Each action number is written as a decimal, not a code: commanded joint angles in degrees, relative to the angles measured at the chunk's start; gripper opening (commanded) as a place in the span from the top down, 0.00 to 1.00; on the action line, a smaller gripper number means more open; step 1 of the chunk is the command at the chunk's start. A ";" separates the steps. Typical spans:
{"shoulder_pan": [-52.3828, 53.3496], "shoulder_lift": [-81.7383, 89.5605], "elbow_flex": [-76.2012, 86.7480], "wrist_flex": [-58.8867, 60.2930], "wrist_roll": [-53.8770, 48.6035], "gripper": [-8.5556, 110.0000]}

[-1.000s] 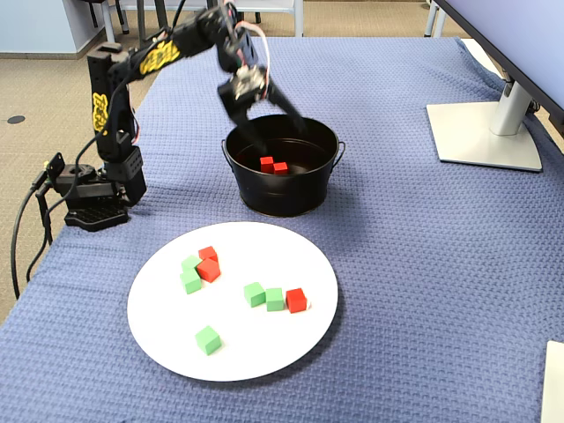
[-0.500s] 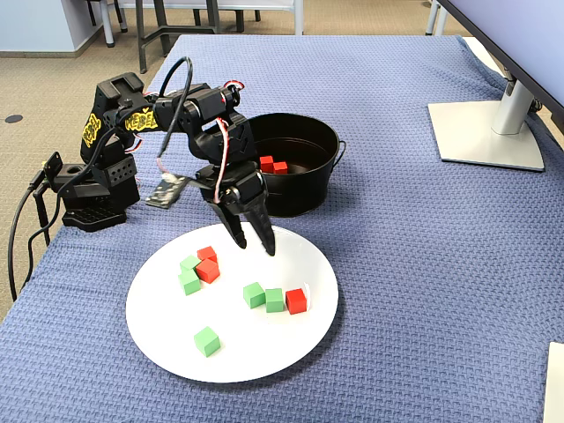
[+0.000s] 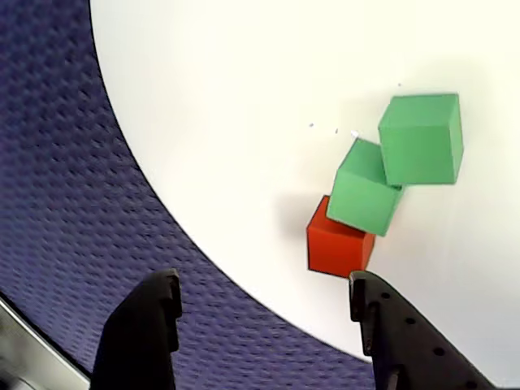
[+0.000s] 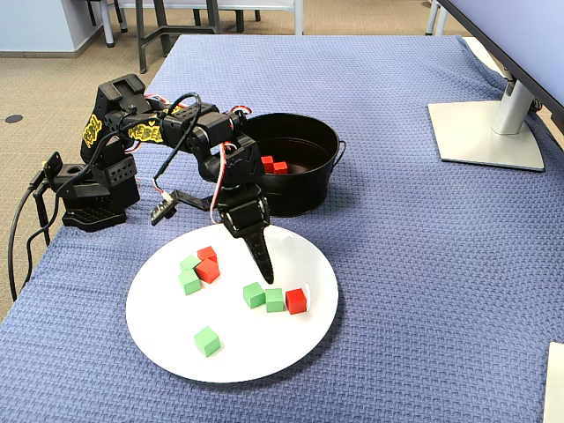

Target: Pick up the red cubes from the white plate and place them in the black recipient

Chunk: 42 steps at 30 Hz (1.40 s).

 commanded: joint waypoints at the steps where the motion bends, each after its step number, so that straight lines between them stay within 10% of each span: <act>1: -0.97 -0.44 -3.96 2.46 8.26 0.75; 42: -3.96 -29.09 -43.86 10.11 -0.70 0.75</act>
